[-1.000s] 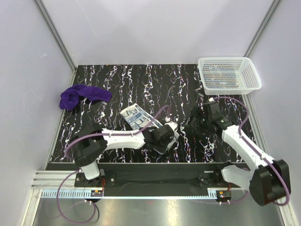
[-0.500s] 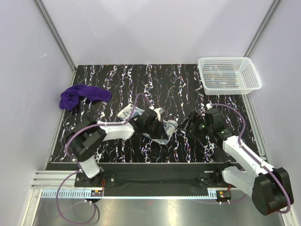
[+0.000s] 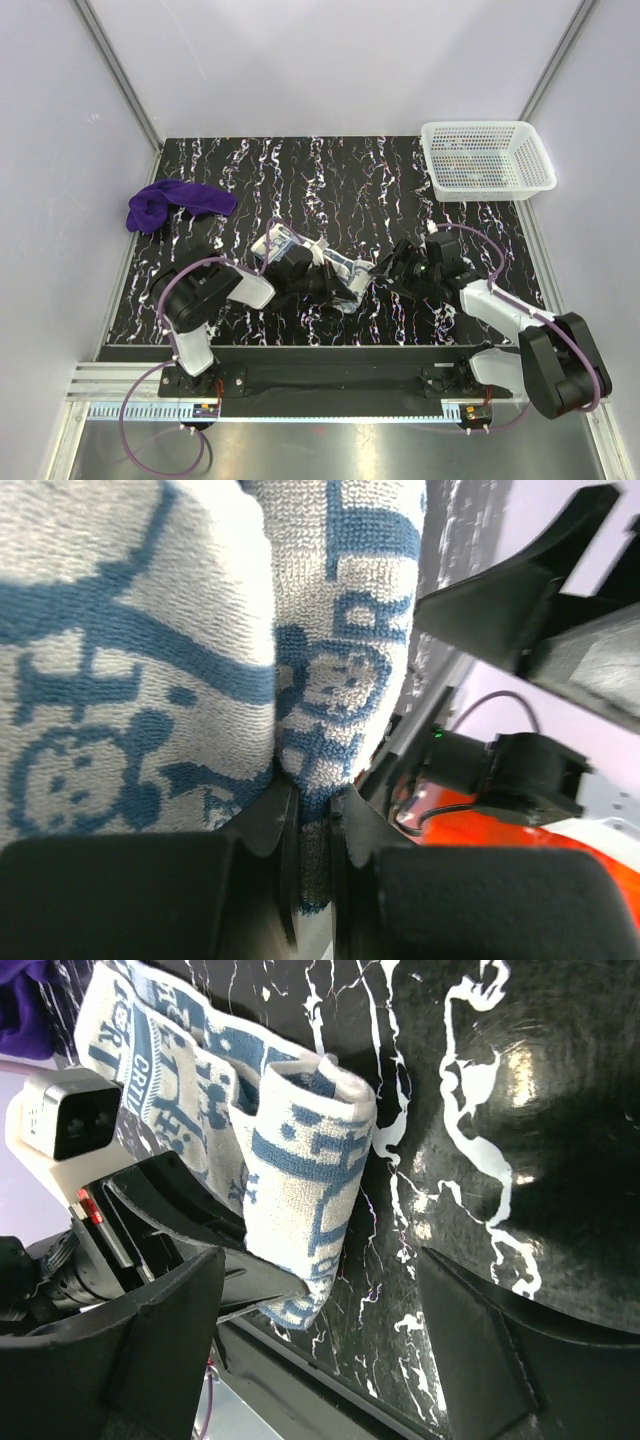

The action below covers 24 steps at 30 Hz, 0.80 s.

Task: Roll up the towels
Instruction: Roll the towel

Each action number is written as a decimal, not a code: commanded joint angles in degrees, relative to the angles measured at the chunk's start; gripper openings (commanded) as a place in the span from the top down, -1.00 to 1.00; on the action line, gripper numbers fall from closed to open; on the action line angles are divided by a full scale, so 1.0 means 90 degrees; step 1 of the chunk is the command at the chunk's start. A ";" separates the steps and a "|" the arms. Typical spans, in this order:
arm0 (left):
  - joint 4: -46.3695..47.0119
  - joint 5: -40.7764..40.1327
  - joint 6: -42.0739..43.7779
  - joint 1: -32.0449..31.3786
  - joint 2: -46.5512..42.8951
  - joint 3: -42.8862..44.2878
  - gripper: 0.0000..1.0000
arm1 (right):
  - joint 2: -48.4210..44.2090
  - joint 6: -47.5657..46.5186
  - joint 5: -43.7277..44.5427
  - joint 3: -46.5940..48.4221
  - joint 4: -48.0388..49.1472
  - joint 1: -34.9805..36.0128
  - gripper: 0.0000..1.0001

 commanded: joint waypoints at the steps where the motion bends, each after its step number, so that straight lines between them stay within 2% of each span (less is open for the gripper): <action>1: 0.1442 0.0316 -0.0581 0.0055 0.0217 -0.0159 1.00 | 0.0177 0.0057 -0.0010 0.0000 0.0623 0.0224 -0.67; 11: 0.2681 0.0520 -0.1303 0.0153 0.0734 -0.0510 1.00 | 0.1046 0.0399 0.0313 -0.0147 0.1531 0.0937 -0.52; 15: 0.3530 0.0657 -0.1723 0.0211 0.1057 -0.0647 1.00 | 0.1301 0.0438 0.0362 -0.0147 0.1785 0.1016 -0.46; 18: 0.3747 0.0716 -0.1802 0.0221 0.1194 -0.0706 1.00 | 0.1389 0.0428 0.0391 -0.0137 0.1834 0.1026 -0.41; 20: 0.3757 0.0735 -0.1783 0.0221 0.1233 -0.0696 1.00 | 0.1428 0.0419 0.0410 -0.0137 0.1854 0.1026 -0.32; 22: 0.3776 0.0755 -0.1793 0.0221 0.1253 -0.0687 1.00 | 0.1477 0.0409 0.0391 -0.0137 0.1883 0.1026 -0.13; 24: 0.3805 0.0804 -0.1773 0.0221 0.1272 -0.0657 1.00 | 0.1506 0.0409 0.0391 -0.0147 0.1932 0.1035 -0.06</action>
